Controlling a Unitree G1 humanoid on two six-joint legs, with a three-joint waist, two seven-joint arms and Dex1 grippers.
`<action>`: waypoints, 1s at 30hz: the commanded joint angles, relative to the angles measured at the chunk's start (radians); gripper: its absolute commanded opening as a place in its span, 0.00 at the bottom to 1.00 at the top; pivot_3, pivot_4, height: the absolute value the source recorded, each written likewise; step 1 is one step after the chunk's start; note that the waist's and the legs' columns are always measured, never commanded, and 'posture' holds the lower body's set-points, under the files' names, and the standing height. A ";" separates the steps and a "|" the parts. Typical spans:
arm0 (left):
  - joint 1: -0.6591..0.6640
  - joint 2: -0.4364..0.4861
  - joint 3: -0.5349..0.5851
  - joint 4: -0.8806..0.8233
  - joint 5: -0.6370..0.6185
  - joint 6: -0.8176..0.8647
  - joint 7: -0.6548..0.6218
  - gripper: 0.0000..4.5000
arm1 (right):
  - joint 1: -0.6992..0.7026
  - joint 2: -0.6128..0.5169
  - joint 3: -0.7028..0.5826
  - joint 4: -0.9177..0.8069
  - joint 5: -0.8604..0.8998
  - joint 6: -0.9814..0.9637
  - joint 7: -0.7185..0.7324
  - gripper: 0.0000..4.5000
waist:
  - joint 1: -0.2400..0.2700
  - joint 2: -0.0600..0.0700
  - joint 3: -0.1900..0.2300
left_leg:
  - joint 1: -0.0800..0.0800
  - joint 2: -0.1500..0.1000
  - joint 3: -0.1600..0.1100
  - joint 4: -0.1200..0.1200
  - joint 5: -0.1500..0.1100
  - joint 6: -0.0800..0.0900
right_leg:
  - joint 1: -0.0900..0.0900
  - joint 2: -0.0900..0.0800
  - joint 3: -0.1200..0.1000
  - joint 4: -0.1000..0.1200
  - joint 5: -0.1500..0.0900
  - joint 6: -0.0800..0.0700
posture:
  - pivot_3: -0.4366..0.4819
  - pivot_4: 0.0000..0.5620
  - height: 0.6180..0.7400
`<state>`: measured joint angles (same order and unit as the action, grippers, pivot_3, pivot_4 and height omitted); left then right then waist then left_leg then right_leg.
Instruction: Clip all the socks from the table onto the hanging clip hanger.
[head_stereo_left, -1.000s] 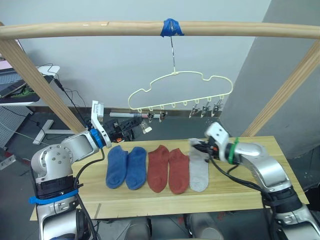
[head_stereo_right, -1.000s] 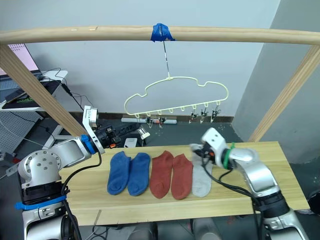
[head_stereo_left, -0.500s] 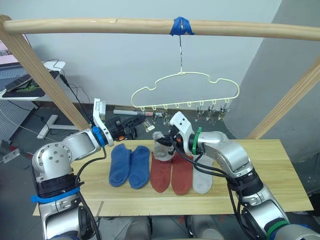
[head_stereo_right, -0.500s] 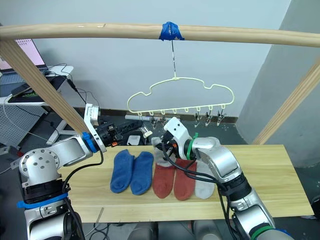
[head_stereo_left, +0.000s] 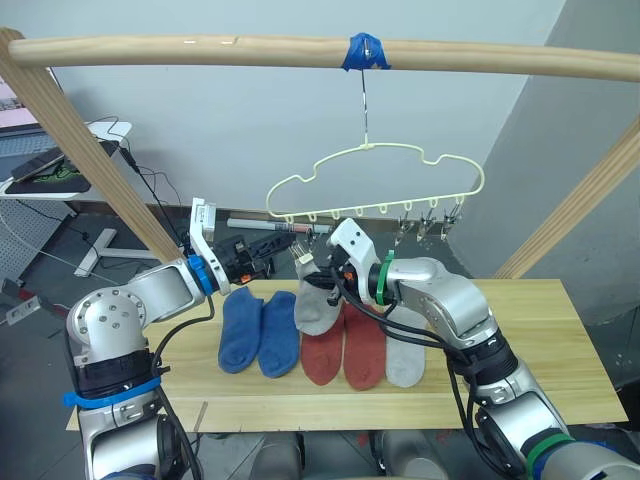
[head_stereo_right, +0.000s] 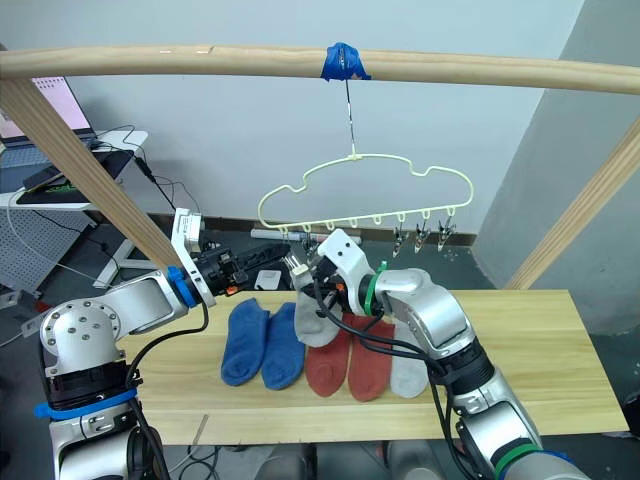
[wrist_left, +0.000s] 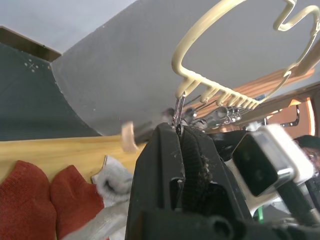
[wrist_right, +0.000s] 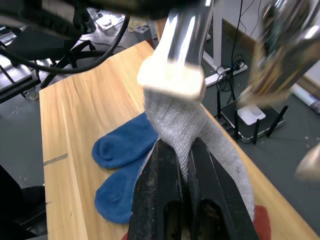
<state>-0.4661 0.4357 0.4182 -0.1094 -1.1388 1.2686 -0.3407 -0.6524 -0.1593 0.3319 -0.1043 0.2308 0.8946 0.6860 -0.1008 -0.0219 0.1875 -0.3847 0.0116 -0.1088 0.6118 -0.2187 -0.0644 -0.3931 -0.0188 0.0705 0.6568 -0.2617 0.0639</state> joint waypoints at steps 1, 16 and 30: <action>0.005 0.014 0.000 -0.030 -0.017 -0.020 -0.012 0.00 | -0.030 0.009 -0.026 -0.040 0.032 0.017 -0.008 0.00 | 0.001 0.000 0.000 | 0.000 0.000 0.000 0.000 0.000 0.000 | 0.000 0.000 0.000 0.000 0.000 0.000 | 0.41 0.27 1.00; 0.082 0.069 -0.067 -0.134 0.027 -0.120 -0.095 0.00 | -0.061 0.025 -0.023 0.002 0.043 0.003 -0.021 0.00 | 0.011 0.000 0.000 | -0.014 0.000 0.000 0.000 0.003 -0.004 | -0.015 0.000 0.000 0.004 0.003 -0.005 | 0.45 0.27 1.00; 0.082 0.079 0.000 -0.119 -0.002 -0.147 -0.053 0.92 | -0.072 0.045 -0.020 0.051 0.034 -0.040 -0.029 0.00 | 0.016 0.000 0.000 | -0.014 0.000 0.000 0.000 0.003 -0.004 | -0.015 0.000 0.000 0.004 0.003 -0.005 | 0.46 0.27 1.00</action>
<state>-0.3773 0.5047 0.3716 -0.2058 -1.1133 1.1460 -0.4026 -0.7020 -0.1318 0.3254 -0.0395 0.2568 0.8877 0.6661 -0.0850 -0.0220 0.1875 -0.3988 0.0117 -0.1090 0.6115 -0.2161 -0.0689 -0.4085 -0.0187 0.0703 0.6609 -0.2589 0.0591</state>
